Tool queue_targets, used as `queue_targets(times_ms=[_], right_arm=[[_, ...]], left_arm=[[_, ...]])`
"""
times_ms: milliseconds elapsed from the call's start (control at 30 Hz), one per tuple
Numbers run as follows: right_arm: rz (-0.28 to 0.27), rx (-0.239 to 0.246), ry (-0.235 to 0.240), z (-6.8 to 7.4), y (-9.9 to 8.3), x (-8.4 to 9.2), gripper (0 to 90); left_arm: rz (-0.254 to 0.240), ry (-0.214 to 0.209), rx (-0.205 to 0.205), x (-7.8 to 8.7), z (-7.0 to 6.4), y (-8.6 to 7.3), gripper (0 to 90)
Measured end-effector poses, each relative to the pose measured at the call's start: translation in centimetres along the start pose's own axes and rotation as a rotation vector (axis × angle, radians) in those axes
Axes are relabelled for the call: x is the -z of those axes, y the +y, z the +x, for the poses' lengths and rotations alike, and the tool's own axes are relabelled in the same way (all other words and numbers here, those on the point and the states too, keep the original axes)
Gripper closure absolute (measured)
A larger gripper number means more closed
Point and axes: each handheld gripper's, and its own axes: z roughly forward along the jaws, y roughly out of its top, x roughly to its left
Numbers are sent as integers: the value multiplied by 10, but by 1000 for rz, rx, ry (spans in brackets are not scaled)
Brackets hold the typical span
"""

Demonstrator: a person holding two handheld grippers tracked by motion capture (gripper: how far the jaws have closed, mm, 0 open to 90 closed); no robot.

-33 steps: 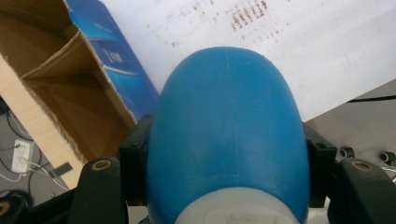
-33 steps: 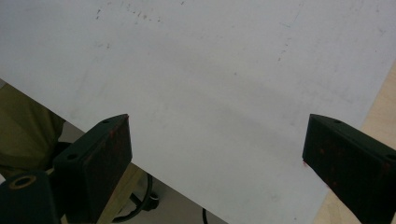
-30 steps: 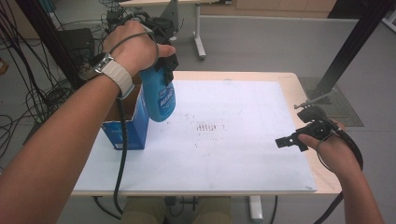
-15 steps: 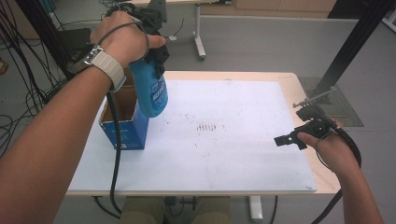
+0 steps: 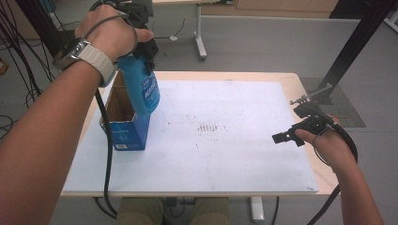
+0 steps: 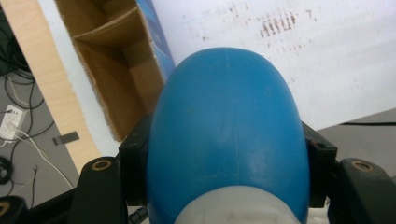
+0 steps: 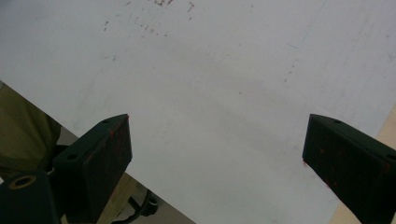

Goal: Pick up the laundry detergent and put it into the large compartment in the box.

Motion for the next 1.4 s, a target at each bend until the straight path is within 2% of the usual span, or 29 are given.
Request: queue_targets(times_ms=[200,400,567,833,1400], right_arm=[[3,14,8,0,7,-4,80],[5,20,10,-2,11,-8,80],[6,22,12,-3,13,-10,80],[12,22,14,-6,17,-13,80],[23,33,27,-11,29,-24,80]], left_arm=[[5,-5,33,1,12,-1,378],[6,12,57,1,19,0,378],[2,0,91,1,30,-1,378],[0,-7,115,2,41,1,378],[-4,13,173,0,56,0,378]])
